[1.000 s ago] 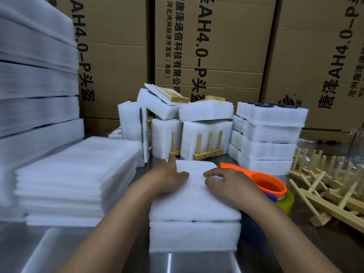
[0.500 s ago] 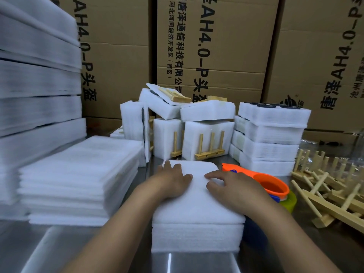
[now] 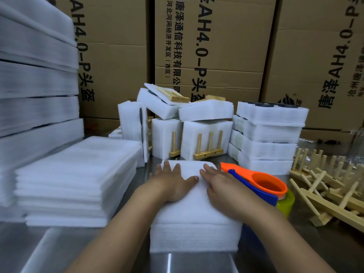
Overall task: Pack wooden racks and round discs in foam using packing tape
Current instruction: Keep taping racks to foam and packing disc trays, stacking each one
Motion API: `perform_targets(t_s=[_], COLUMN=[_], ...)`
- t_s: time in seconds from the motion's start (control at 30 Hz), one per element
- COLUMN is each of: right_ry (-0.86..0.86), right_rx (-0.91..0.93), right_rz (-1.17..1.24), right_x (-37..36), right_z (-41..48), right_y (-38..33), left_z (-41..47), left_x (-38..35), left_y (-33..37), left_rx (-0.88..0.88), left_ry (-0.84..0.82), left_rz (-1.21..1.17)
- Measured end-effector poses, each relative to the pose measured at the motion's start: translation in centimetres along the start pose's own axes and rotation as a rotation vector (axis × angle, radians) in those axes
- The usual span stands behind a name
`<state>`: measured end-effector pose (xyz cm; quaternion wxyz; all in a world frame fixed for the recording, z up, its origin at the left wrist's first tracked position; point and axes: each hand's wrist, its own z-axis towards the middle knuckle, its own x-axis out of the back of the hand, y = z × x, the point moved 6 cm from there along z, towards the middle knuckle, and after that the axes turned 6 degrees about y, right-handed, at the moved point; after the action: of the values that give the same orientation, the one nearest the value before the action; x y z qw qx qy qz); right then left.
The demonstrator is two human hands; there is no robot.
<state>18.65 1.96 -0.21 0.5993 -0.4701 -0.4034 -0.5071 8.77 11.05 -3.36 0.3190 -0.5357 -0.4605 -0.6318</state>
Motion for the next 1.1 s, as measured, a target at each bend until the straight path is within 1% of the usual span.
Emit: perform_targets(t_s=[0.13,0.27,0.5,0.73,0.8,0.87,0.97,1.0,1.1], right_ry=[0.02,0.143,0.099,0.161,0.217,0.269,0.243,0.225,0.113], right_rx=[-0.054,-0.132,-0.121,-0.126,-0.158,-0.19,-0.246,-0.252,-0.232], right_rz=[0.035,0.154,0.084,-0.108,-0.114,-0.049,0.116,0.125,0.051], right_x=[0.1,0.0,-0.4,-0.4,-0.7,-0.8,-1.3,-1.4,-2.3], right_z=[-0.2,-0.1,0.2,1.6,1.8,1.7,1.4,1.4,1.7], right_y=[0.5,0.6,0.1,-0.1,-0.2,-0.1,0.4,0.7,0.9], left_z=[0.0,0.1,0.0,-0.4,-0.4,-0.3,-0.2,-0.3,-0.7], left_x=[-0.1,0.0,0.1,0.1,0.1,0.1,0.0,0.1,0.2], left_y=[0.0,0.1,0.2,0.3,0.3,0.3,0.2,0.3,0.4], left_rx=[0.005,-0.004,-0.01,-0.011,-0.011,-0.009,-0.003,0.0,0.005], left_ry=[0.002,0.011,0.007,-0.003,0.0,0.002,0.002,-0.001,-0.009], left_rz=[0.009,0.027,0.025,0.005,0.011,0.013,0.006,0.005,0.022])
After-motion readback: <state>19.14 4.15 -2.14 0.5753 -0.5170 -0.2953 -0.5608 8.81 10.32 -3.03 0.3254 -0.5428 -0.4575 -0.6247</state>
